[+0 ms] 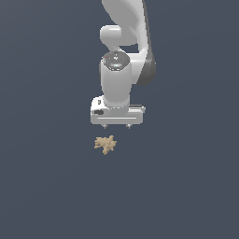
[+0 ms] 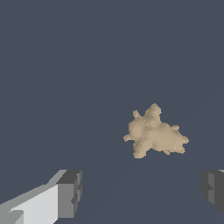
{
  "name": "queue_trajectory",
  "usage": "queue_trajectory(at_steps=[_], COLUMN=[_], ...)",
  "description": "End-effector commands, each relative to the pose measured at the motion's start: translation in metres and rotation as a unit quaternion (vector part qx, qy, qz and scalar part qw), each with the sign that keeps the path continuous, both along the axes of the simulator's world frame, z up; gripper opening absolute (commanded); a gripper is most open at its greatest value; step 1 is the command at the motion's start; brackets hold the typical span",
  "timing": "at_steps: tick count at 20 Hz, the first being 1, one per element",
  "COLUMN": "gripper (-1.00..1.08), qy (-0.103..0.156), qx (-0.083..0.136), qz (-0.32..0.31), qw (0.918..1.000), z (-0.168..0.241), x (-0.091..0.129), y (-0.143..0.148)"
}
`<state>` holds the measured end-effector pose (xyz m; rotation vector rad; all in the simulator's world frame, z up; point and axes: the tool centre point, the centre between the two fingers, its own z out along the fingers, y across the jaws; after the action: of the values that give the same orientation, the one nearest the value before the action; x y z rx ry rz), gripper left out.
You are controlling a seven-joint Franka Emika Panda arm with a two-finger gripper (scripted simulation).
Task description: Pick up the object and move it to a goal position.
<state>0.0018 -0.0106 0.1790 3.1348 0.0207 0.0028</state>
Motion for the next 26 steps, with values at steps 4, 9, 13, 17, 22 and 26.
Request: queue_trajectory(at_steps=[4,9,13,17,22,26], gripper=[1.08,1.08,1.08,1.08,1.08,1.08], qy=[-0.001,-0.011,-0.024,-0.042,-0.072,-0.098], qx=[0.000,0.002,0.004,0.007,0.013,0.017], qz=[-0.001,-0.005,-0.011,-0.019,-0.034,-0.046], qw=[1.0000,0.9999,0.9997,0.9989,0.9968,0.9940], z=[-0.001,-0.006,-0.014,-0.024,-0.039,-0.051], x=[0.000,0.002,0.004,0.006,0.009,0.010], y=[0.000,-0.001,-0.002,-0.004,-0.008,-0.011])
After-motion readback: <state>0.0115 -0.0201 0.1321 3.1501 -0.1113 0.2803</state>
